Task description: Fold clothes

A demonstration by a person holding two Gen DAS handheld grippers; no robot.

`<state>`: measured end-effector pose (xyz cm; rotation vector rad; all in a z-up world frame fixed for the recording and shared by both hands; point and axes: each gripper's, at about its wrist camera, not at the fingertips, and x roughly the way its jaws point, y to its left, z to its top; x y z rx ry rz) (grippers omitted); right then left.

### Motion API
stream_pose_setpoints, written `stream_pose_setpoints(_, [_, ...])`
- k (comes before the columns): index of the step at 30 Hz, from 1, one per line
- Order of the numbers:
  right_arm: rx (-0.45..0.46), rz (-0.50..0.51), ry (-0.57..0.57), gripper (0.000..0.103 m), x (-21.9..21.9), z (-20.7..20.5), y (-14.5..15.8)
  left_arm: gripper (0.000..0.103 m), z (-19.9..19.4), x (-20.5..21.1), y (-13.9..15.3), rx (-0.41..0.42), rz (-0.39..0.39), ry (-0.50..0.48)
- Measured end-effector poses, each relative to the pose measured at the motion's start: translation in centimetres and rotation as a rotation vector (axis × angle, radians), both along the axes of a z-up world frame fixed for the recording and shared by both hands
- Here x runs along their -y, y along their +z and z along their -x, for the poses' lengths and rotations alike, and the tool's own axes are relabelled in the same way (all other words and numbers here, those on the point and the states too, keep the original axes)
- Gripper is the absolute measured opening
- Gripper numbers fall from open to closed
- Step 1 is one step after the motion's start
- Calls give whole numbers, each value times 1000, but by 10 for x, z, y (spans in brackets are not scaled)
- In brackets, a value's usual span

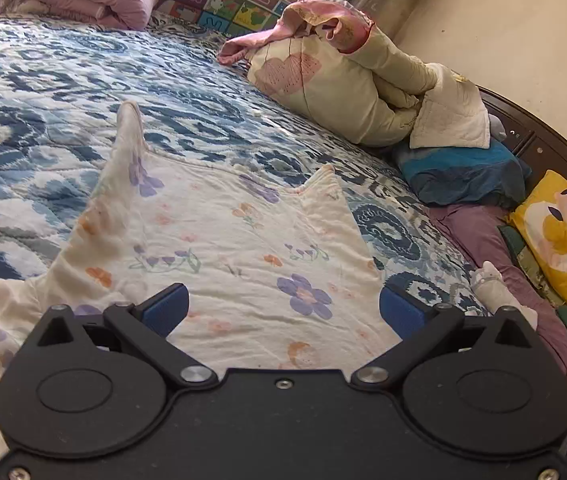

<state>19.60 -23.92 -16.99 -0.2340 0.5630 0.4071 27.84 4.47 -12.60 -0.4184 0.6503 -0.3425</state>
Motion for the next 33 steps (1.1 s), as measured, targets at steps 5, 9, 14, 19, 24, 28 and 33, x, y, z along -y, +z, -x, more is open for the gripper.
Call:
stream_pose_setpoints(5, [-38,4,42,36,3,4,5,102,-5,10,-4,-30,-40,1])
stream_pose_setpoints(9, [15,-109,45,33,14,6,12,74,-1,22,3,6,-72,4])
stream_pose_setpoints(14, [13,-319,29,33,34,-8,18,57,-30,67,6,-28,-140,-5])
stream_pose_setpoints(19, [-72,-224,64,37,15,-26,-1,37,-93,111,-9,-97,-215,16])
stream_pose_setpoints(24, [-124,-273,86,42,21,-31,-3,33,-160,154,-24,-133,-344,8])
stream_pose_setpoints(28, [-130,-265,107,45,19,-32,-4,33,-196,175,-26,-134,-433,17])
stream_pose_setpoints(33, [-122,-231,122,48,14,-30,-4,33,-229,188,-29,-145,-500,28])
